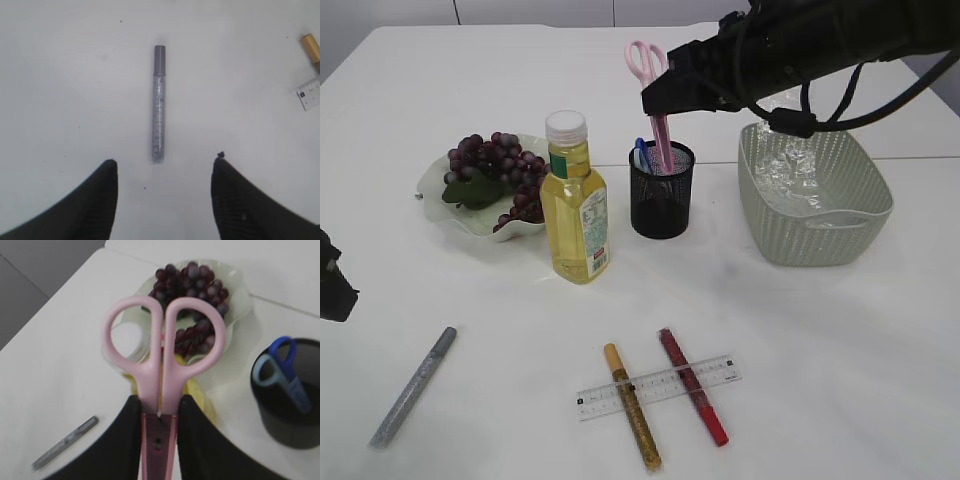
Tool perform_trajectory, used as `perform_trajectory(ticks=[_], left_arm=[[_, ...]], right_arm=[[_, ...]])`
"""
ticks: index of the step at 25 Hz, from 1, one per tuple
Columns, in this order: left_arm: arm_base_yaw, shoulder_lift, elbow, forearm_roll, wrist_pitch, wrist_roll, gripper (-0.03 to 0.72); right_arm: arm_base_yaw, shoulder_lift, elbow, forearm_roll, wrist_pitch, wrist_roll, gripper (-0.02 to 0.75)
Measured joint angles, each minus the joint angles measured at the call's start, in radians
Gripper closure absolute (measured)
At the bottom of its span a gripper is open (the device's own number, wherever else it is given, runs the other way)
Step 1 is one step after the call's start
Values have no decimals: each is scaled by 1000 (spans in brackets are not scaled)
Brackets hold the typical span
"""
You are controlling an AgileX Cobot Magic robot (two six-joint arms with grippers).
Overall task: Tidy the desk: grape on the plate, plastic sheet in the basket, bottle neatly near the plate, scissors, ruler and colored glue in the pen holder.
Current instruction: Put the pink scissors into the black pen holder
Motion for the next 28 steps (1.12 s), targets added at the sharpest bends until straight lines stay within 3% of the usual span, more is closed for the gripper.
perform_trajectory(ticks=[11, 15, 28], left_arm=[[0, 0, 0, -2, 4, 0, 255], [0, 0, 0, -2, 4, 0, 255], [0, 0, 0, -2, 12, 0, 255]], right_arm=[[-17, 167, -15, 664, -230, -855, 596], [-17, 240, -57, 708, -247, -961, 596], [-17, 377, -126, 718, -269, -987, 581]])
